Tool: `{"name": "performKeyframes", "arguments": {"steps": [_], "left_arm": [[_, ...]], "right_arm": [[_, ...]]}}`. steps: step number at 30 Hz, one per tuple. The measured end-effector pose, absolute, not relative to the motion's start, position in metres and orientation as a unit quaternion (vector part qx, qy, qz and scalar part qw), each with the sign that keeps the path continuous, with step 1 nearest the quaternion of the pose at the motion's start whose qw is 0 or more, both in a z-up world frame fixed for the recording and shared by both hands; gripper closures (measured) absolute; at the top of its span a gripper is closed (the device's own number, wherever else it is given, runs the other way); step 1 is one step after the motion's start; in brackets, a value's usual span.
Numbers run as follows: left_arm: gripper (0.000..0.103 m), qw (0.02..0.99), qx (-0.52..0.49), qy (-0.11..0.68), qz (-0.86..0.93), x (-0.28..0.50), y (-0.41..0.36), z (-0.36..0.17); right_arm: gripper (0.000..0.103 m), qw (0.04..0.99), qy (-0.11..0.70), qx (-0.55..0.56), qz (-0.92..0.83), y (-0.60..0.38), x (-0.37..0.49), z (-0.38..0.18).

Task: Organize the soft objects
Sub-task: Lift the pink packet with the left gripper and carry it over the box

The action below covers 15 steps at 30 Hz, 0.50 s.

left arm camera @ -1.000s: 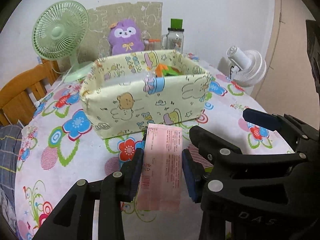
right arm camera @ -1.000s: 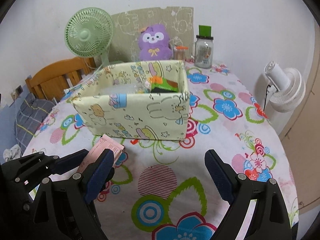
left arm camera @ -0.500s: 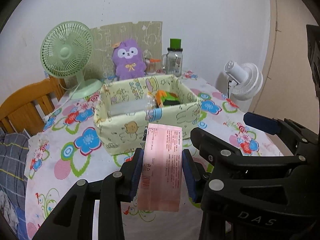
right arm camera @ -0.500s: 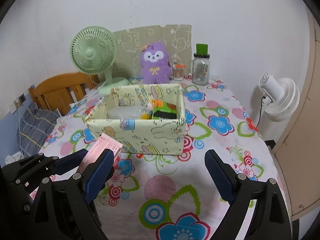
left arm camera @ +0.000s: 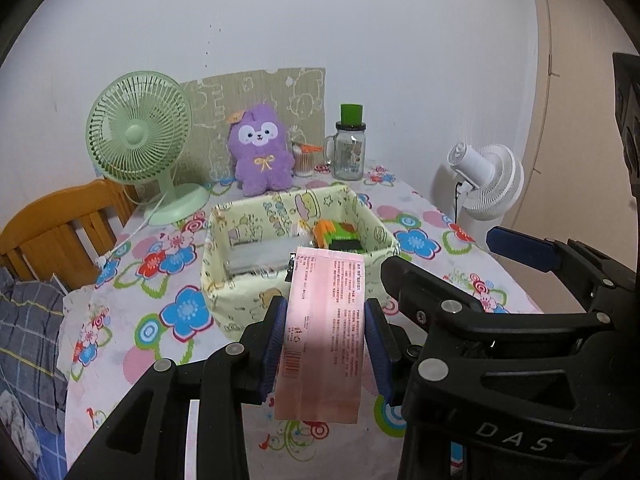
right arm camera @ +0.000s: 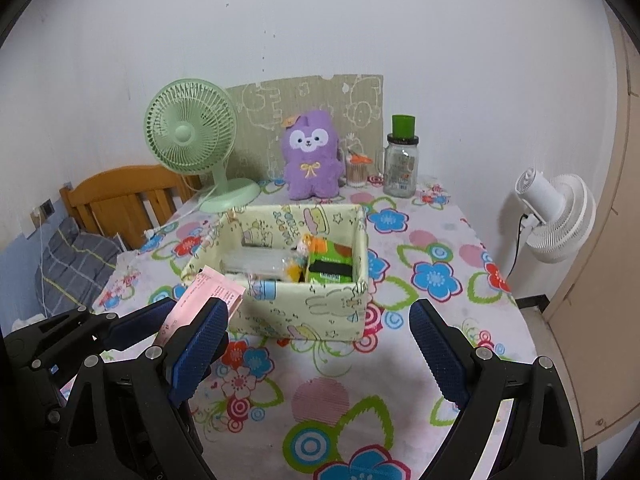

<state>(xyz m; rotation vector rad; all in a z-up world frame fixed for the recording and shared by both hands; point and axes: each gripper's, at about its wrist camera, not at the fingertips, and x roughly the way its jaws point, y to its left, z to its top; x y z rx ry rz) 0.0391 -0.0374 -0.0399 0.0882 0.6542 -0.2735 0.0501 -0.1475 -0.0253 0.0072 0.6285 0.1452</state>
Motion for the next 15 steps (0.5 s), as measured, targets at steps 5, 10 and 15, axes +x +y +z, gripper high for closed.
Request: {"name": "performKeyframes", "arguments": {"steps": [5, 10, 15], "left_arm": [[0.063, 0.94, 0.044, 0.312, -0.132, 0.045, -0.038, -0.031], [0.063, 0.941, 0.043, 0.308, -0.131, 0.05, -0.037, -0.025], [0.063, 0.943, 0.042, 0.305, -0.127, 0.059, -0.036, -0.023]], "right_arm": [[0.009, 0.951, 0.299, 0.002, 0.074, -0.147, 0.055, -0.015], [0.009, 0.953, 0.295, 0.002, 0.076, -0.146, 0.061, -0.01], [0.009, 0.953, 0.293, 0.001, 0.078, -0.144, 0.07, -0.006]]}}
